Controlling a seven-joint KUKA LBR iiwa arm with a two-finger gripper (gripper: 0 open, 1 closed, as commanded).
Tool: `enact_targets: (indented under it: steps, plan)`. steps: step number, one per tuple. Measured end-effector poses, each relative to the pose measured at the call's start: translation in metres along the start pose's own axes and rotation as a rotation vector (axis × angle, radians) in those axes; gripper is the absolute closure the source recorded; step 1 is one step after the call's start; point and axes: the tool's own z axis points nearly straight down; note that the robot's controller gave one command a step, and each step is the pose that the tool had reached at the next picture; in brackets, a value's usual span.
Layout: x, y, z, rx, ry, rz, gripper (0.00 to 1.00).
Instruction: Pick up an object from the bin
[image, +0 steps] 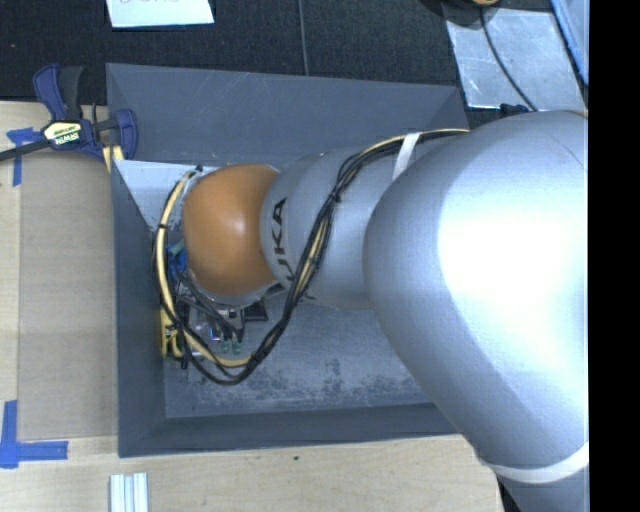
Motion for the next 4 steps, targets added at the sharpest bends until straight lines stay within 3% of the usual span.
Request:
enact_targets:
  steps: [1,2,3,4]
  plan:
    - [-0.001,-0.001,-0.051,-0.006,-0.009,0.327,0.0]
    - [0.006,-0.031,-0.037,-0.003,-0.004,0.082,0.0]
    - [-0.002,-0.018,-0.012,-0.006,-0.007,0.428,0.0]
    - [0.012,-0.009,-0.007,0.005,-0.017,-0.197,1.0]
